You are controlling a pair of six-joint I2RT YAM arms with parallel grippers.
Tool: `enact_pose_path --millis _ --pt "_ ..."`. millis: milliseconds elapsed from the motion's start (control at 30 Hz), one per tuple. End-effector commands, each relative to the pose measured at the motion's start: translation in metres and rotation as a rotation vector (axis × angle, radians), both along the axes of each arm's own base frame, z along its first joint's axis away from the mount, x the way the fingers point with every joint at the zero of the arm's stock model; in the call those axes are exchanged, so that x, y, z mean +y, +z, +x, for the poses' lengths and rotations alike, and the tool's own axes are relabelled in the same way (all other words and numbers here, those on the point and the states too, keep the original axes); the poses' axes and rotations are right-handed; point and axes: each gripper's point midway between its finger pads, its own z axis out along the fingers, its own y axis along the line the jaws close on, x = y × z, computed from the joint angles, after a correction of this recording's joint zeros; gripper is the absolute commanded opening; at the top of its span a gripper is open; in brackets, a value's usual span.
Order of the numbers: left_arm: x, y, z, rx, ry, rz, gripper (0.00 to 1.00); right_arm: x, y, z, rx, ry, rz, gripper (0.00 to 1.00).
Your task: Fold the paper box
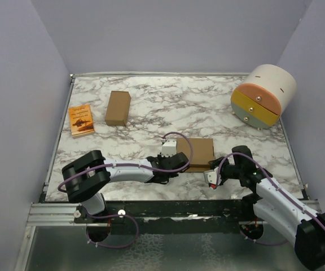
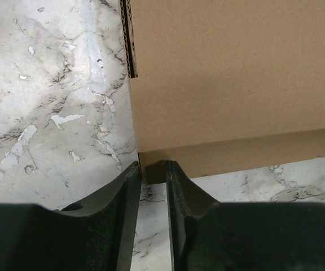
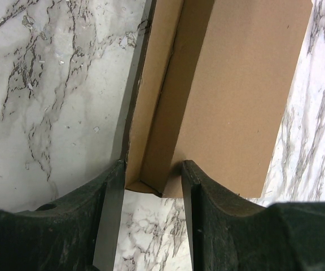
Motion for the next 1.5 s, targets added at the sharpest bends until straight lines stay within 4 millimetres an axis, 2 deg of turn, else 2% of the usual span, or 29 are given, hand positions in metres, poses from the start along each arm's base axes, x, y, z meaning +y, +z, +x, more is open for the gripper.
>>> enact_pose_path --millis 0,133,433,533,733,833,900,1100,1167,1233,1333,1467 --pt "0.004 0.001 0.0 -0.009 0.0 0.049 0.31 -0.007 -0.014 -0.013 0.076 -0.012 -0.037 0.43" --pt "0.006 0.01 0.003 -0.031 0.003 0.041 0.37 -0.007 -0.014 -0.014 0.078 -0.009 -0.038 0.43" --pt "-0.001 0.031 -0.002 -0.08 -0.129 -0.025 0.38 -0.007 -0.014 -0.013 0.076 -0.008 -0.036 0.43" --pt "0.003 0.04 -0.005 -0.129 -0.223 -0.033 0.46 -0.007 -0.014 -0.013 0.075 -0.009 -0.037 0.43" --pt "0.007 0.069 -0.016 -0.335 -0.542 -0.082 0.53 -0.007 -0.015 -0.013 0.079 -0.009 -0.035 0.43" --pt "0.007 0.068 -0.034 -0.453 -0.845 -0.023 0.55 -0.006 -0.014 -0.013 0.077 -0.011 -0.033 0.43" --pt "0.014 0.071 -0.034 -0.525 -0.921 0.031 0.6 -0.007 -0.014 -0.013 0.081 -0.014 -0.033 0.43" --pt "0.015 0.097 -0.035 -0.867 -1.143 0.132 0.74 -0.006 -0.014 -0.013 0.081 -0.012 -0.032 0.43" --pt "0.012 0.096 -0.039 -0.926 -1.239 0.18 0.74 -0.006 -0.014 -0.013 0.081 -0.012 -0.033 0.43" --pt "0.013 0.083 -0.039 -0.964 -1.33 0.263 0.75 -0.006 -0.014 -0.012 0.081 -0.012 -0.032 0.43" --pt "0.009 0.069 -0.034 -1.002 -1.386 0.336 0.75 -0.006 -0.015 -0.013 0.085 -0.013 -0.03 0.43" --pt "0.0 0.062 -0.025 -1.064 -1.395 0.348 0.76 -0.005 -0.013 -0.011 0.078 -0.016 -0.026 0.43"
